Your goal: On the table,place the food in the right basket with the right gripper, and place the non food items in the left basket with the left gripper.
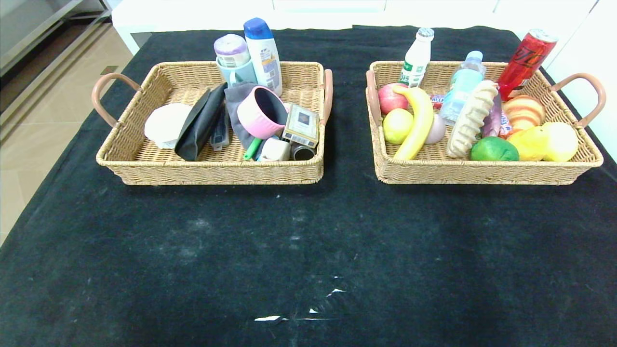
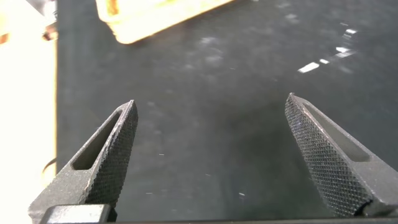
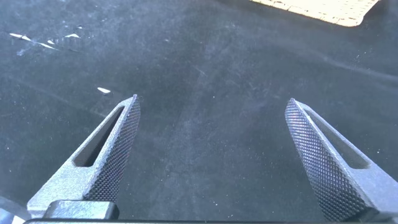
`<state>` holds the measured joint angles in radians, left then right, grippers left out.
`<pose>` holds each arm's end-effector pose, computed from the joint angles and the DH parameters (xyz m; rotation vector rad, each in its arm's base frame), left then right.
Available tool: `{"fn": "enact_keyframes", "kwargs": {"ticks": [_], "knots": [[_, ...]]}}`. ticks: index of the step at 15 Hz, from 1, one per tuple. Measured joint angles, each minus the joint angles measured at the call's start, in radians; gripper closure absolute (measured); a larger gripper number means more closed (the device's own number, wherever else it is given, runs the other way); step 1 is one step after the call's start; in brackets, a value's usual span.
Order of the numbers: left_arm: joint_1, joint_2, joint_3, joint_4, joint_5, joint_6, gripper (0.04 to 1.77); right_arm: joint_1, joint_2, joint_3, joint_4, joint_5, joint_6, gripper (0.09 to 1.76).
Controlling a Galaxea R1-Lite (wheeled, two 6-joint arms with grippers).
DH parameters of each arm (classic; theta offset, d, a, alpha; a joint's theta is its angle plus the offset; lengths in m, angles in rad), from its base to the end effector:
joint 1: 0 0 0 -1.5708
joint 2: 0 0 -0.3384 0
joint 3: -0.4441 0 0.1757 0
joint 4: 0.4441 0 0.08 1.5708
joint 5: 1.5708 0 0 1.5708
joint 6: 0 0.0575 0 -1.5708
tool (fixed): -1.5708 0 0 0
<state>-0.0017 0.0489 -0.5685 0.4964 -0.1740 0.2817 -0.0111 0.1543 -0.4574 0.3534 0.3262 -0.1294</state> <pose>-0.1012 -0.0098 0.1640 0.2830 -0.0477 -0.1713 -0.0710 0.0192 0.1647 -0.1198 0.0293 0.3178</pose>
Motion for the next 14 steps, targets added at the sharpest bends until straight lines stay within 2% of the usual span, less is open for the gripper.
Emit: {"fn": "enact_keyframes", "kwargs": {"ticks": [3,5,7,9,11,14], "knots": [[0.0,-0.037,0.057,-0.007,0.031,-0.124,0.09,0.006,-0.087,0.04,-0.004,0.011,-0.002,0.15],[0.0,-0.045,0.092,-0.031,0.061,-0.144,0.09,0.009,-0.128,0.073,-0.018,-0.005,-0.007,0.15],[0.0,-0.048,0.164,-0.135,0.086,-0.144,0.09,0.009,-0.145,0.114,-0.06,-0.022,-0.005,0.15],[0.001,-0.049,0.27,-0.279,0.103,-0.141,0.09,0.009,-0.153,0.204,-0.186,-0.043,-0.006,0.15],[0.001,-0.05,0.377,-0.379,0.151,-0.138,0.09,0.01,-0.156,0.316,-0.297,-0.083,-0.003,0.15],[0.001,-0.05,0.481,-0.408,0.195,-0.161,0.09,0.011,-0.156,0.396,-0.314,-0.177,0.066,0.15]]}}
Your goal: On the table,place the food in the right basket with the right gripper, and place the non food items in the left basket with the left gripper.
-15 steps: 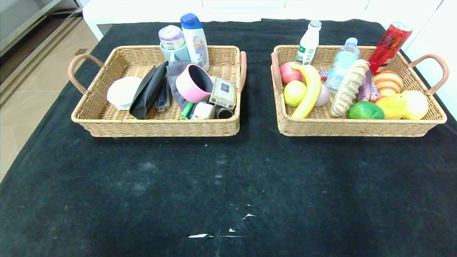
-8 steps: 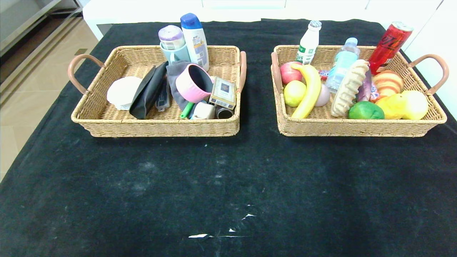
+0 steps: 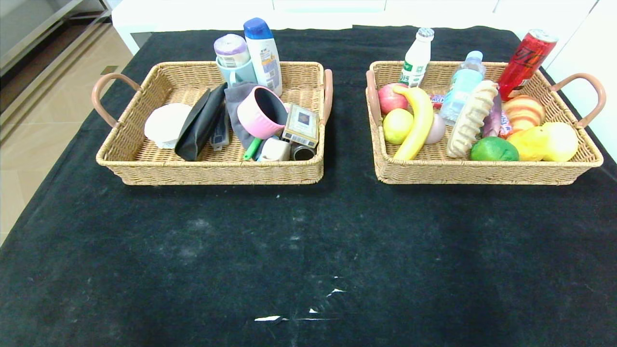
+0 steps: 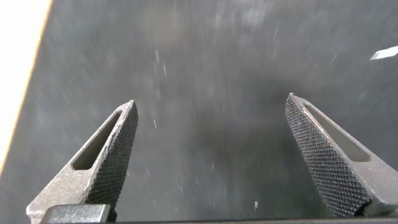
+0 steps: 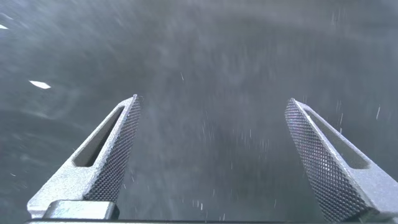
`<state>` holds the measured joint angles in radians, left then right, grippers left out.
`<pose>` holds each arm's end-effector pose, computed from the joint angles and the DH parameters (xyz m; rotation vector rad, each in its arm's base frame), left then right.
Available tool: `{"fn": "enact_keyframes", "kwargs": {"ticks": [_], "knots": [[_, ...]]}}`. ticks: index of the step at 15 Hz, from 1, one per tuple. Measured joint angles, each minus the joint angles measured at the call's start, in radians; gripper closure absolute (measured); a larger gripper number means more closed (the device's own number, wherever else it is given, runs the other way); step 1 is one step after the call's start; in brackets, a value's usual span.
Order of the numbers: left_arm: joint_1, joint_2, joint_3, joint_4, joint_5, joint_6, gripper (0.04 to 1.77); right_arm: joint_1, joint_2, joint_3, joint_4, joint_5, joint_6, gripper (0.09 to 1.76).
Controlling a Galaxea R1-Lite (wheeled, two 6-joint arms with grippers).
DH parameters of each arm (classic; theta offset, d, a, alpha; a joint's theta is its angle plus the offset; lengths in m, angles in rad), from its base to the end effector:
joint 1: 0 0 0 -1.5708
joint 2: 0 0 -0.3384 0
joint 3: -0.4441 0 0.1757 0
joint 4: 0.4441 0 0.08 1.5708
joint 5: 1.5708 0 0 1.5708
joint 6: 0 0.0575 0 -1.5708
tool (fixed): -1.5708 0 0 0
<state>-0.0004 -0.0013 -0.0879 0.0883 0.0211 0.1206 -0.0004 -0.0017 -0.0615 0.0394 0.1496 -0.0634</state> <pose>-0.0496 0.0012 0.0890 0.1206 0.0003 0.0207 -0.0480 0.0086 0.0880 -0.0651 -0.0285 0.1484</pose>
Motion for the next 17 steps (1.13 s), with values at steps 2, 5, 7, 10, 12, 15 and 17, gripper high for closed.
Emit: {"fn": "enact_keyframes", "kwargs": {"ticks": [2,5,7,10,12,15,17], "knots": [[0.0,0.0,0.022,0.0,0.001,-0.02,0.09,0.0,0.0,0.009,0.002,-0.072,0.003,0.15],[0.0,0.0,0.028,0.0,0.004,-0.04,0.09,0.0,0.0,0.047,-0.036,-0.139,0.012,0.15],[0.0,0.0,0.028,0.007,0.004,-0.058,0.09,0.0,0.0,0.058,-0.04,-0.141,0.027,0.15],[0.0,0.0,0.036,0.016,-0.016,-0.101,0.09,0.0,0.0,0.061,-0.041,-0.142,0.054,0.15],[0.0,0.0,0.044,0.017,-0.017,-0.11,0.09,0.0,0.0,0.061,-0.04,-0.143,0.055,0.15],[0.0,0.0,0.046,0.017,-0.017,-0.12,0.09,0.0,0.0,0.061,-0.039,-0.142,0.055,0.15],[0.0,0.0,0.047,0.017,-0.017,-0.121,0.09,0.0,0.0,0.061,-0.039,-0.142,0.054,0.15]]}}
